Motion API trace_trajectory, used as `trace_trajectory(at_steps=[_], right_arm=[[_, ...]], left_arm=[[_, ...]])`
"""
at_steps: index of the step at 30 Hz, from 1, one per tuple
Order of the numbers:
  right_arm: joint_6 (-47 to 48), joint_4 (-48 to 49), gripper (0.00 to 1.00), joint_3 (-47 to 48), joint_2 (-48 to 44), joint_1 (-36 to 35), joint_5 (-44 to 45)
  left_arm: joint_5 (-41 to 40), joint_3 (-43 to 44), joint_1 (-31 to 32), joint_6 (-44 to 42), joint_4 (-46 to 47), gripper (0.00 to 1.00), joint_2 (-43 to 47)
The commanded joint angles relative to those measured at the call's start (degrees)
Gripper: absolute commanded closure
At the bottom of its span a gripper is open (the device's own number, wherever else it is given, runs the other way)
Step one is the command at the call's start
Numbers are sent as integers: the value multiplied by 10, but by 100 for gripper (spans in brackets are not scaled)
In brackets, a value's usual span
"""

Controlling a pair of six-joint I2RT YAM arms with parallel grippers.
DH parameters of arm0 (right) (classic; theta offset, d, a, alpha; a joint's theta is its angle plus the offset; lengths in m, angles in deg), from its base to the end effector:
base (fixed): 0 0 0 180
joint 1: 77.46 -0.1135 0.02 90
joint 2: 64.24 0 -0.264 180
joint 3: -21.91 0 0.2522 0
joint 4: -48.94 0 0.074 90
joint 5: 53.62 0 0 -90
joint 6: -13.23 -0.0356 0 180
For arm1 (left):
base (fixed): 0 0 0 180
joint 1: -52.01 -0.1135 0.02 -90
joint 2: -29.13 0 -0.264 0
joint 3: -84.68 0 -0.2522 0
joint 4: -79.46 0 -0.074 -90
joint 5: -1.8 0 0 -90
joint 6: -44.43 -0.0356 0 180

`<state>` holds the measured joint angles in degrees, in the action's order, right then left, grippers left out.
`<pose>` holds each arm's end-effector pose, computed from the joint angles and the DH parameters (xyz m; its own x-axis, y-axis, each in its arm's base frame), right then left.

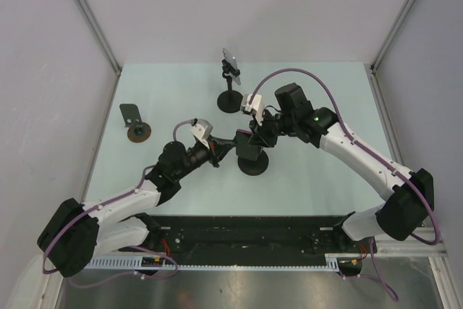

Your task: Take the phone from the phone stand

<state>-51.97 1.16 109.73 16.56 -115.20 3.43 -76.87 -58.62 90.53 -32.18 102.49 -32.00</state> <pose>0.2307 0.2031 0.3371 -0.1166 -0.5353 -0.8365 -0.9786 0.2059 0.0046 0.1764 -0.1494 0.2377 -0.1956 -0.1345 -0.9714 0.7391 0.6308 -0.2362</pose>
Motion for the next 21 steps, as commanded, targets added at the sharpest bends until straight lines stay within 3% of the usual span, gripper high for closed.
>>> trace_trajectory(at_steps=[1,21], right_arm=[[9,-170,100,5,-34,-1,-110],[45,-210,100,6,-45,-3,-195]], left_arm=[[-170,15,-69,-23,-42,100,-19],[-152,50,-95,1,-82,99,-69]])
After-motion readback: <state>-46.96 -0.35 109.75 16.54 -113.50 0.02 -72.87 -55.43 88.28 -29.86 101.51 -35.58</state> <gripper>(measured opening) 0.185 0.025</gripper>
